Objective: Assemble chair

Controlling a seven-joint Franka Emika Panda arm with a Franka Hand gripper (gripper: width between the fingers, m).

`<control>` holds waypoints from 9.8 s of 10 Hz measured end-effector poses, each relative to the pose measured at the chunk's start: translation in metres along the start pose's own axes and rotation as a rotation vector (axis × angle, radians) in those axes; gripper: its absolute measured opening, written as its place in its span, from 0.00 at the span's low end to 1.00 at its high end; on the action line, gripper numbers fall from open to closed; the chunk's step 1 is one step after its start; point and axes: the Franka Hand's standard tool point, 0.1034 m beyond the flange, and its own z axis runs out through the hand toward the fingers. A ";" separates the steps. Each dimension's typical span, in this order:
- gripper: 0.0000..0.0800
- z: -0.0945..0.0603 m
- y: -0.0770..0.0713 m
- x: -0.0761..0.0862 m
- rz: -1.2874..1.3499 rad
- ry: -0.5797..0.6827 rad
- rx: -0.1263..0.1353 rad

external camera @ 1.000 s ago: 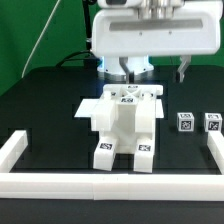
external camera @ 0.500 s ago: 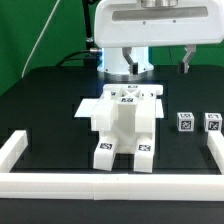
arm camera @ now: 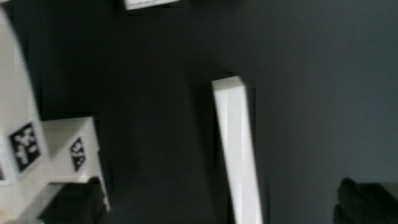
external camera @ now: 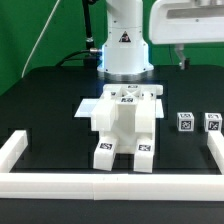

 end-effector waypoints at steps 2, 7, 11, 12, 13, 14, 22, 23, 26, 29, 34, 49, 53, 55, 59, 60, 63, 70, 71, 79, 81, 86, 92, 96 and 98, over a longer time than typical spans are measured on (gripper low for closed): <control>0.81 0.001 0.001 0.000 0.002 -0.002 0.000; 0.81 0.045 -0.002 -0.026 -0.012 -0.070 -0.038; 0.81 0.061 -0.019 -0.035 0.025 -0.024 -0.029; 0.81 0.062 -0.021 -0.036 0.027 -0.022 -0.028; 0.81 0.068 -0.024 -0.045 0.024 -0.021 -0.027; 0.81 0.079 -0.026 -0.053 0.018 -0.027 -0.032; 0.81 0.129 -0.024 -0.072 -0.006 -0.037 -0.062; 0.67 0.128 -0.024 -0.072 -0.007 -0.037 -0.061; 0.35 0.128 -0.024 -0.072 -0.007 -0.037 -0.062; 0.35 0.128 -0.024 -0.072 -0.008 -0.037 -0.062; 0.35 0.065 -0.015 -0.059 -0.050 -0.096 -0.058; 0.35 -0.033 0.056 0.015 -0.240 -0.061 0.001; 0.35 -0.019 0.085 0.028 -0.346 -0.037 -0.020; 0.35 -0.018 0.091 0.051 -0.378 -0.015 -0.035; 0.35 -0.008 0.098 0.056 -0.405 0.023 -0.048; 0.35 -0.007 0.098 0.056 -0.405 0.022 -0.049; 0.35 0.004 0.103 0.053 -0.420 0.010 -0.061; 0.35 0.017 0.109 0.040 -0.415 -0.006 -0.067; 0.35 0.019 0.110 0.041 -0.415 -0.007 -0.068; 0.35 0.020 0.112 0.062 -0.411 0.025 -0.086; 0.35 0.021 0.112 0.062 -0.411 0.025 -0.086; 0.81 0.021 0.112 0.062 -0.411 0.024 -0.086; 0.81 0.022 0.114 0.060 -0.357 -0.031 -0.050; 0.80 0.029 0.116 0.058 -0.340 -0.035 -0.048; 0.38 0.029 0.116 0.058 -0.340 -0.035 -0.048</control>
Offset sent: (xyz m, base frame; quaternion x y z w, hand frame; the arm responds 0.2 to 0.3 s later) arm 0.0000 0.0000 0.0000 0.0000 0.0000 0.0000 1.0000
